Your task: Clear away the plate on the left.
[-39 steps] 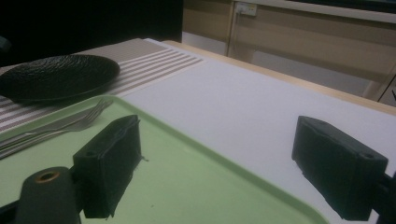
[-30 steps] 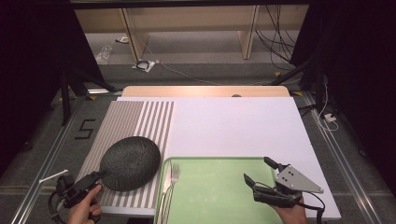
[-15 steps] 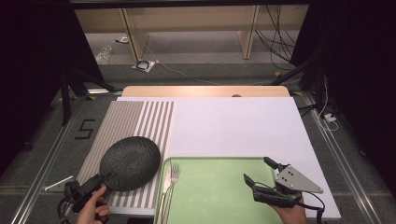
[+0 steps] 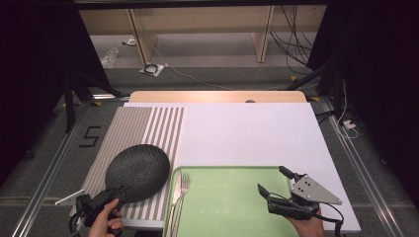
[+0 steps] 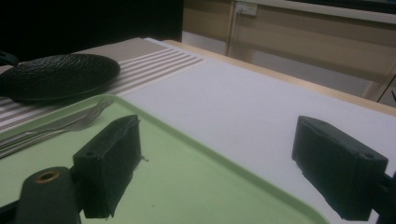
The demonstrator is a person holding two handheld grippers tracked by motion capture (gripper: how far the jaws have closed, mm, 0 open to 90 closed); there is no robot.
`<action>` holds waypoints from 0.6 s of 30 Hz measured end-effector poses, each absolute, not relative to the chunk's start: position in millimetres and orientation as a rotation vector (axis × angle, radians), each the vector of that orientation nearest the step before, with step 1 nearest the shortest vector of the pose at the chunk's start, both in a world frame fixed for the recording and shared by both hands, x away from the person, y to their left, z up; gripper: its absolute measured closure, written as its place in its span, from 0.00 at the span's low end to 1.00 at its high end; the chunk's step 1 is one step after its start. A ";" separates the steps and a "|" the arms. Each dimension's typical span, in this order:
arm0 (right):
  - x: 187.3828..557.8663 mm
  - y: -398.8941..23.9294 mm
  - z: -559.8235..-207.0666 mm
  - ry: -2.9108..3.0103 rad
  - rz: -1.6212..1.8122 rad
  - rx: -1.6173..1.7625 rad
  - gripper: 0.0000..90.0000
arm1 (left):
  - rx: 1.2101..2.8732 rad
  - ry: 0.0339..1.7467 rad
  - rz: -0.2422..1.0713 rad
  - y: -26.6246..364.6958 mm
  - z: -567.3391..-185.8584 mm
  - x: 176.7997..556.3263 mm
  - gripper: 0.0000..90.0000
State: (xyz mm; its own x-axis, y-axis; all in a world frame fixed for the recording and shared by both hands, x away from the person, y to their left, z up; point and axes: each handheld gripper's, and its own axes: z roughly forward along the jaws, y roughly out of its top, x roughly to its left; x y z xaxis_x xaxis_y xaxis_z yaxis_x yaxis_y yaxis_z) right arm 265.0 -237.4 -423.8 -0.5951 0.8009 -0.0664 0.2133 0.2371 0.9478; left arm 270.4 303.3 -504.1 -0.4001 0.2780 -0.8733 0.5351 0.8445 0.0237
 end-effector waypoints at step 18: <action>264.3 -236.4 -423.4 1.952 1.370 0.920 0.18 | 0.537 2.027 -0.307 297.8 -513.1 270.9 0.57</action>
